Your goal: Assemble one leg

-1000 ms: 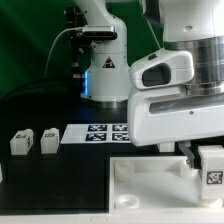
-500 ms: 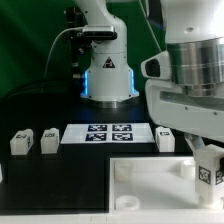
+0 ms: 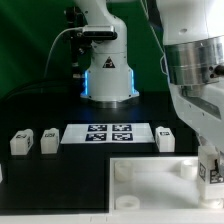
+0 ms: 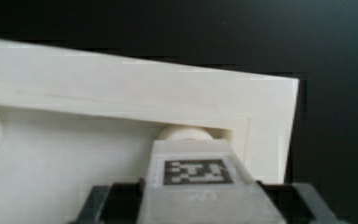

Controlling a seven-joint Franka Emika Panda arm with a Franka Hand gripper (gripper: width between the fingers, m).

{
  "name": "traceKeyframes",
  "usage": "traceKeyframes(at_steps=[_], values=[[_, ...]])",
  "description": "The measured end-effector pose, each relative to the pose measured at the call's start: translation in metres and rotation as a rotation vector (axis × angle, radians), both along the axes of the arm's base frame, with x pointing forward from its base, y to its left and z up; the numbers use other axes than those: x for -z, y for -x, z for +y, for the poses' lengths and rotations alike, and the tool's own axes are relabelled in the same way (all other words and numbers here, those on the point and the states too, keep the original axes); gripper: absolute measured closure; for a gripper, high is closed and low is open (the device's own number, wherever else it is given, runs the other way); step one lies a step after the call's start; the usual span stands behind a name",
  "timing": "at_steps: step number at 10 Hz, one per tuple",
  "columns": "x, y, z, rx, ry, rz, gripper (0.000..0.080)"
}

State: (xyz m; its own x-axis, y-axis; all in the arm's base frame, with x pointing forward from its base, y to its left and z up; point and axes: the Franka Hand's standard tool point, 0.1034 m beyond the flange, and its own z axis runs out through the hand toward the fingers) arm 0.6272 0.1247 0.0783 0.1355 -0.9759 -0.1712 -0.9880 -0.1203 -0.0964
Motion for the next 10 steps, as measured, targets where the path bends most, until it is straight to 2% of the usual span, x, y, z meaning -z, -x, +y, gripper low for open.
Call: traceKeyframes(at_steps=[1,2,3,5,8,10], values=[[0.0003,0.0001,0.0002,-0.023,0.002,-0.004,0.0413],[0.0005,0.0005,0.0003,-0.081,0.006,-0.013,0.0272],[0.0016,0.0056,0.0023,-0.204,0.017,0.001,0.0189],[-0.0043,0.008,0.0037,-0.581,0.079,0.005,0.0157],[-0.0028,0.006,0.0002,-0.882,0.09,-0.056,0.0151],[-0.0026,0.0006,-0.0039,-1.236,0.15,-0.113,0.0151]])
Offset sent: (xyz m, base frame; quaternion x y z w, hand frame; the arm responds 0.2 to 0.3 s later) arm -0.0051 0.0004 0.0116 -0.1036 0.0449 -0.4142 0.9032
